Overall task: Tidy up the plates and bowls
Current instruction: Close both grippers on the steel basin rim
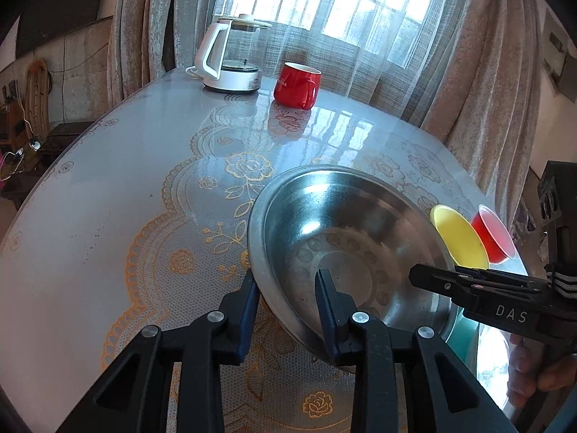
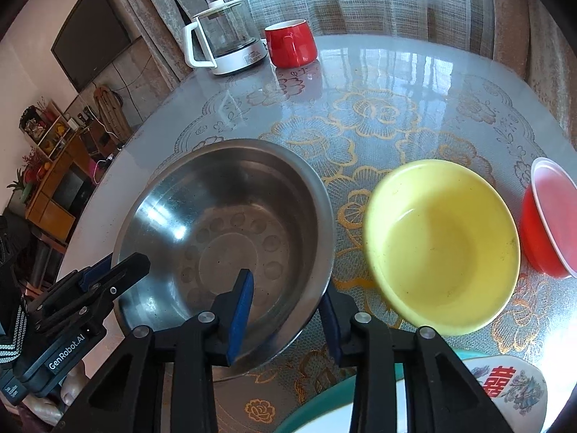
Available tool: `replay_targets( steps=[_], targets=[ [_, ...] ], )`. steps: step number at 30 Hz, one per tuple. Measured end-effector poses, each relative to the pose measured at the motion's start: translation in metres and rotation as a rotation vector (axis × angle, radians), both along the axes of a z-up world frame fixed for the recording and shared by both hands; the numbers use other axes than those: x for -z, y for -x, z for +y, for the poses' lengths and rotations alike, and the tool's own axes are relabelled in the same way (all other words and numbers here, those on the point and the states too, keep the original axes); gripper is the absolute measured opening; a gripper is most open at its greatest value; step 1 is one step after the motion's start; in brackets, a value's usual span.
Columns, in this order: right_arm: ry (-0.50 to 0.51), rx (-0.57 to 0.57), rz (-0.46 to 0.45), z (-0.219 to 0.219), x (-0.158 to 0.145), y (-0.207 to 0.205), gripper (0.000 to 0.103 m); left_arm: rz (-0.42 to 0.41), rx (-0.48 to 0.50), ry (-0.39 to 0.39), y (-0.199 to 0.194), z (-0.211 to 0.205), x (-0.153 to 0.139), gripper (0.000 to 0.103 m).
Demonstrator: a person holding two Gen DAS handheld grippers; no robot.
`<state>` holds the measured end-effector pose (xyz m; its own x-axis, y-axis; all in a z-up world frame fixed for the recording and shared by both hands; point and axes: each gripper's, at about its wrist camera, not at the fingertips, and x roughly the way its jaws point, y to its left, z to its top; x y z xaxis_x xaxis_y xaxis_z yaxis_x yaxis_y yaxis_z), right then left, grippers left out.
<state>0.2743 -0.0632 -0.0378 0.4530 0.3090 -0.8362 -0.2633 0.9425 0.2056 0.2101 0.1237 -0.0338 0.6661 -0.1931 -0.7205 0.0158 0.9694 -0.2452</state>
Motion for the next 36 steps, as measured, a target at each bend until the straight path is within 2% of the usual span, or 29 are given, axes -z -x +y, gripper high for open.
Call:
replay_targets(
  steps=[4,8,19,36],
  targets=[
    [0.032,-0.023,-0.03,0.003,-0.003,0.003,0.03,-0.013,-0.005,-0.029,0.005,-0.002,-0.001,0.031],
    [0.045,-0.049,-0.043,0.008,-0.005,0.006,0.029,-0.027,-0.017,-0.024,0.012,0.002,-0.005,0.032],
    [0.024,-0.121,-0.079,0.019,-0.012,0.023,0.029,-0.075,-0.04,-0.052,0.047,0.011,-0.018,0.032],
    [-0.038,-0.284,-0.108,0.037,-0.02,0.102,0.029,-0.056,-0.12,-0.045,0.139,0.026,-0.016,0.034]
  ],
)
